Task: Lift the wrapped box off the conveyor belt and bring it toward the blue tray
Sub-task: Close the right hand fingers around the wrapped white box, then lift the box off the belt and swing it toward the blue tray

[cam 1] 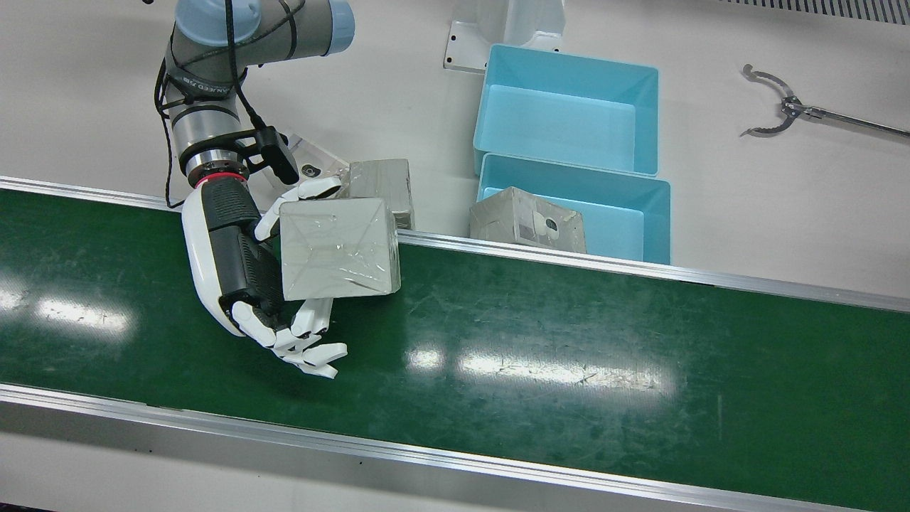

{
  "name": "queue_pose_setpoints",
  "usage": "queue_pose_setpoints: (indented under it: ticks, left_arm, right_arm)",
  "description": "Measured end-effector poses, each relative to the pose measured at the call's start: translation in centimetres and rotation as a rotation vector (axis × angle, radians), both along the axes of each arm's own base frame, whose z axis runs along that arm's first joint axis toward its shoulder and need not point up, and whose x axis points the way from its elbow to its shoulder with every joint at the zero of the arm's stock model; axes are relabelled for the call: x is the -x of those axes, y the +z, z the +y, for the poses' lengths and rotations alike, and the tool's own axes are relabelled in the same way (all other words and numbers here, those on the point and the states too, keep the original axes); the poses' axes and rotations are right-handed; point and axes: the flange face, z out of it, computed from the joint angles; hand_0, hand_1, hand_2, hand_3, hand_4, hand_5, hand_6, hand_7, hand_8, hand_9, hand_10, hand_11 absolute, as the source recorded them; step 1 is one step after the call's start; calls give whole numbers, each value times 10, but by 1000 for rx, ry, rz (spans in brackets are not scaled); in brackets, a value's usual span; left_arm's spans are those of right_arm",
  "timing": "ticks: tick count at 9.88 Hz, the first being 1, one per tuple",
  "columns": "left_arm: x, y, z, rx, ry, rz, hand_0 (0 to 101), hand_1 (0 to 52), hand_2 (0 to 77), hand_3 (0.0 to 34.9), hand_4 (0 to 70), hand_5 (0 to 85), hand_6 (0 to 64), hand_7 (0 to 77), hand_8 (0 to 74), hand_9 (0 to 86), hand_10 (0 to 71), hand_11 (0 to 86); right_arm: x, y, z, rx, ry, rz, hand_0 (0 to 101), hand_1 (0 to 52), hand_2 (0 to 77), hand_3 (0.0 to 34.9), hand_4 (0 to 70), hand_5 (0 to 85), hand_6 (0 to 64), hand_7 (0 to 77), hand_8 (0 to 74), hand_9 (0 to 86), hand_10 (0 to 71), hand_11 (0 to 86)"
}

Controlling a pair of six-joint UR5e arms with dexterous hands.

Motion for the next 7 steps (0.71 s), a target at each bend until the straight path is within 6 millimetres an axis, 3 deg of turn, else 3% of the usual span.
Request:
queue_pose_setpoints:
  ticks: [2,5,7]
  left_arm:
    - [0,0,0,0,0,0,0,0,5,0,0,5,0,5,5,0,5,0]
    - [0,0,0,0,0,0,0,0,11,0,0,5,0,5,5,0,0,0]
    - [0,0,0,0,0,0,0,0,11,0,0,5,0,5,0,5,5,0]
  right_arm:
    - [17,-32,26,-37,-5,-69,413,11,202,0,218,671,333,589,213,344,142,207]
    - [75,-95,97,-89,-35,-165,418,5,207,0,218,682,344,616,207,338,136,202]
    - [98,-135,148,-125,-34,-197,420,5,207,0,218,682,344,627,207,338,142,202]
